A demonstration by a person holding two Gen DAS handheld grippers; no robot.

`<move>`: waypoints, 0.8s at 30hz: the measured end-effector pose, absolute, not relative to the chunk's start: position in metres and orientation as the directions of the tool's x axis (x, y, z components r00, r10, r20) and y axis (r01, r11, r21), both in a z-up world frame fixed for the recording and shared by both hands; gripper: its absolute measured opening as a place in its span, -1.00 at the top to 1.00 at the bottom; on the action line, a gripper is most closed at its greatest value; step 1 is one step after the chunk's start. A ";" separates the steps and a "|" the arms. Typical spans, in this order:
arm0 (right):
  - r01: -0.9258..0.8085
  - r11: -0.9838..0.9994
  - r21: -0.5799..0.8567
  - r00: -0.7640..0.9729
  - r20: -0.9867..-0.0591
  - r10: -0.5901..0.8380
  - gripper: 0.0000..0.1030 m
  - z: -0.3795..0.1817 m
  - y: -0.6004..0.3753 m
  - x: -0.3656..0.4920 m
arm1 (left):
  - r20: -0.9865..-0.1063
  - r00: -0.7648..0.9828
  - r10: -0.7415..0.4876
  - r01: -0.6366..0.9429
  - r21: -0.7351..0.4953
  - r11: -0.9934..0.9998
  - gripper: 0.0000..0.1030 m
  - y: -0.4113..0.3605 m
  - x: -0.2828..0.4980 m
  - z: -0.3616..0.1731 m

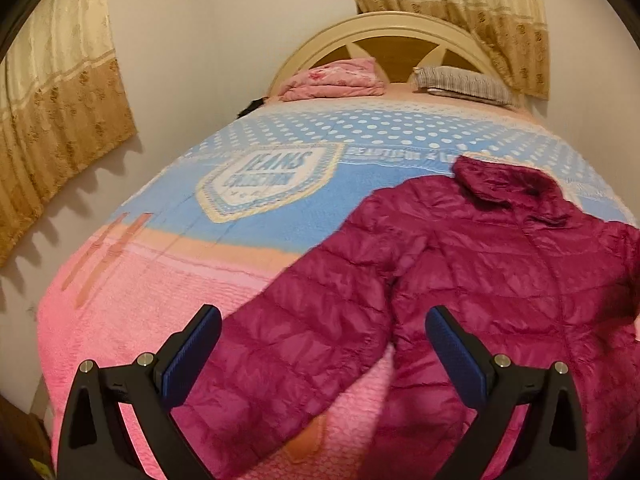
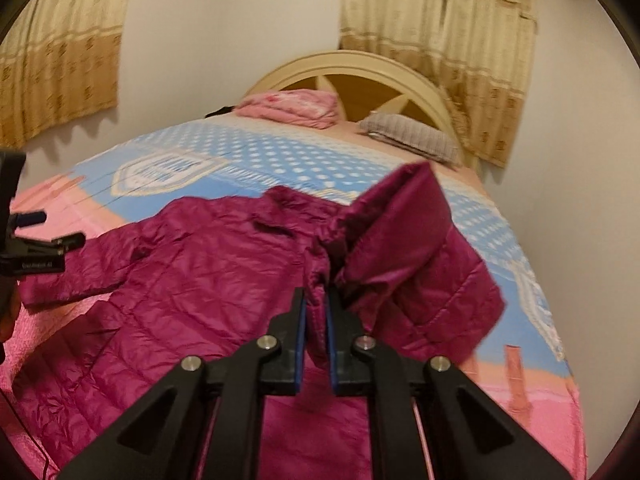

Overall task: Fold large clothes
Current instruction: 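Fold the held sleeve across the jacket body with the right gripper, release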

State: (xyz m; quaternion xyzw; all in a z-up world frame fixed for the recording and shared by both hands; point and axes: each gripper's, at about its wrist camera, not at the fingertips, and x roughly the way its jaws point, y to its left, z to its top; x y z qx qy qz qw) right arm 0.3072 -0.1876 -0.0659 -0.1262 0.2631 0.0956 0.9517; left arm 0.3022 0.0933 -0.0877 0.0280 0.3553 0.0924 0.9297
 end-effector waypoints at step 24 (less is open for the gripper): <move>-0.433 0.890 -0.141 0.745 -0.612 0.265 -0.55 -0.151 -0.130 0.299 | -0.688 0.709 0.155 -0.095 0.125 0.988 -0.98 0.056 0.333 -0.103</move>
